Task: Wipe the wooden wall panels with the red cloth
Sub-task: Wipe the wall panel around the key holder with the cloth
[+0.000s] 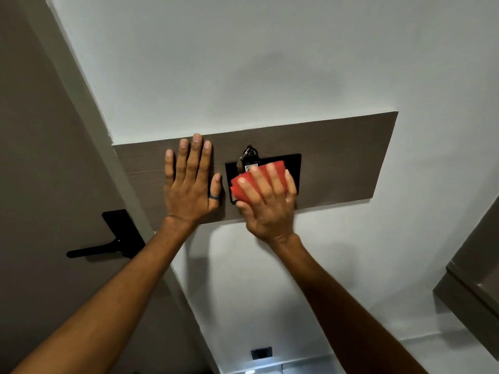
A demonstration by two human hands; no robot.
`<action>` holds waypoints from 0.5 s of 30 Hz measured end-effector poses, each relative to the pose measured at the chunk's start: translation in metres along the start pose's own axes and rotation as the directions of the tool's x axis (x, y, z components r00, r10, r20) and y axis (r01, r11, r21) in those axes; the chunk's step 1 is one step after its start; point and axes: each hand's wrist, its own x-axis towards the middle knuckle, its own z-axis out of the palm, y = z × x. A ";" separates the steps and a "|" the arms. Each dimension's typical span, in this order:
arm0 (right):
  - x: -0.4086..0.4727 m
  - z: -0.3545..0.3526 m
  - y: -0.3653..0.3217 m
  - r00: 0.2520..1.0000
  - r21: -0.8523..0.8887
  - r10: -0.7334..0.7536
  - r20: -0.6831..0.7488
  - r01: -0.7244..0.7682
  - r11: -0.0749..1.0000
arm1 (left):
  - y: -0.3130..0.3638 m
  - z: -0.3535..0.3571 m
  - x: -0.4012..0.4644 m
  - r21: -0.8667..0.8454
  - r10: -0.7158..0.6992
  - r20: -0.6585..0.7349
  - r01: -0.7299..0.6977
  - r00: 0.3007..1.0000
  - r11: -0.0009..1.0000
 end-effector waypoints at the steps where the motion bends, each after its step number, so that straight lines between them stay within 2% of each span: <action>1: -0.002 0.005 0.004 0.997 -0.060 -0.067 0.028 0.068 0.996 | -0.001 0.000 0.000 -0.003 -0.002 0.003 0.002 1.000 1.000; 3: -0.006 0.016 0.013 0.998 -0.135 -0.062 0.002 0.061 0.989 | -0.001 0.000 -0.001 -0.008 -0.001 0.004 0.001 1.000 1.000; 6: -0.004 0.024 0.000 0.981 -0.084 0.164 -0.101 -0.173 0.981 | 0.000 0.000 0.001 -0.015 -0.006 0.005 0.007 1.000 1.000; 7: -0.006 0.024 -0.004 0.983 -0.083 0.150 -0.104 -0.159 0.984 | 0.000 0.000 0.001 -0.019 -0.011 0.006 0.011 1.000 1.000; 9: -0.011 0.025 0.006 0.998 -0.120 -0.025 -0.061 0.017 0.993 | 0.001 0.000 0.000 -0.026 -0.010 0.005 0.010 1.000 1.000; 10: -0.013 0.026 0.011 0.998 -0.137 -0.052 -0.047 0.045 0.990 | 0.002 0.000 -0.001 -0.029 -0.010 0.006 0.010 1.000 1.000; 13: -0.013 0.028 -0.011 0.975 -0.096 0.186 -0.119 -0.198 0.975 | 0.001 0.000 -0.001 -0.019 -0.016 0.007 0.016 1.000 1.000; 14: -0.017 0.031 -0.018 0.973 -0.101 0.197 -0.119 -0.209 0.973 | 0.000 -0.001 0.000 -0.020 -0.020 0.011 0.021 1.000 1.000; 15: -0.022 0.032 -0.017 0.987 -0.116 0.125 -0.104 -0.137 0.984 | 0.000 -0.002 0.000 -0.028 -0.020 0.011 0.021 1.000 0.999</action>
